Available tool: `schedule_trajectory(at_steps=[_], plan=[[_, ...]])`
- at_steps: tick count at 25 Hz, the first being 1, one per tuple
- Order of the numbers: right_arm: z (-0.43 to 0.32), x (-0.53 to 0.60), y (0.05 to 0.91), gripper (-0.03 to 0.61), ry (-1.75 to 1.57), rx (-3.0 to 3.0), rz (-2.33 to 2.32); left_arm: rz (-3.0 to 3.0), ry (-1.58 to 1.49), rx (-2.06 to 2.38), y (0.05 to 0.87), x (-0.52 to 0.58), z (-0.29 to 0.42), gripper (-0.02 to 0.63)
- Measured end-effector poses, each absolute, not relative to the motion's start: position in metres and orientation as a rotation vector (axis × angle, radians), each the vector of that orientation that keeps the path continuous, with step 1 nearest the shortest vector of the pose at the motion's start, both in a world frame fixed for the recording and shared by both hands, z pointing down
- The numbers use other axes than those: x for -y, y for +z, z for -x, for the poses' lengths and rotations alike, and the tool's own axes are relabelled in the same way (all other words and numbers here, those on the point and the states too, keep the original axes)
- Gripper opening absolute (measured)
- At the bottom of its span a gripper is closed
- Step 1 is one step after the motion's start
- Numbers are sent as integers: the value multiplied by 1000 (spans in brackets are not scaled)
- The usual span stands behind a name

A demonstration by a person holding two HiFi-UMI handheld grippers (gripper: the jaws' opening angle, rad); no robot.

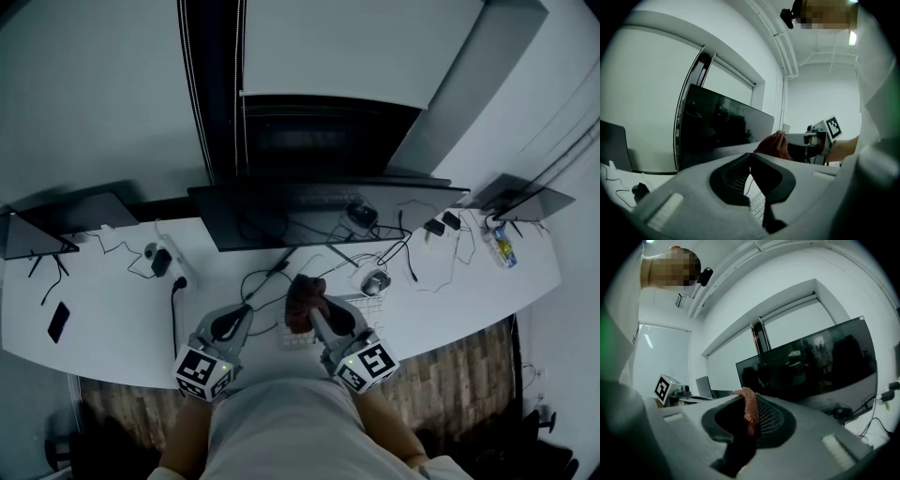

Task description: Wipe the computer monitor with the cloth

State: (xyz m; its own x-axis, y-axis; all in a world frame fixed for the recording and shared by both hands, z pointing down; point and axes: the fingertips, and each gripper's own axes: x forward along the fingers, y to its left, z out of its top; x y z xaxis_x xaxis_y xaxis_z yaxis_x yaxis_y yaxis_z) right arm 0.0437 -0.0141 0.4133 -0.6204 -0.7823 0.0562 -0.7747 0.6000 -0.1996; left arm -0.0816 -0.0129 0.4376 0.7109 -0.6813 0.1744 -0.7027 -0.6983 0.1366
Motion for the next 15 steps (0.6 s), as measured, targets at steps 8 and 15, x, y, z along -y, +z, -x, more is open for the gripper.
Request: schedule_trajectory(at_steps=[8, 15], plan=[[-45, 10, 422, 69, -301, -2789, 1431, -2744, 167, 1072, 442, 9, 78, 9], [-50, 7, 424, 69, -353, -2745, 1442, -2743, 174, 1039, 446, 5, 77, 9]])
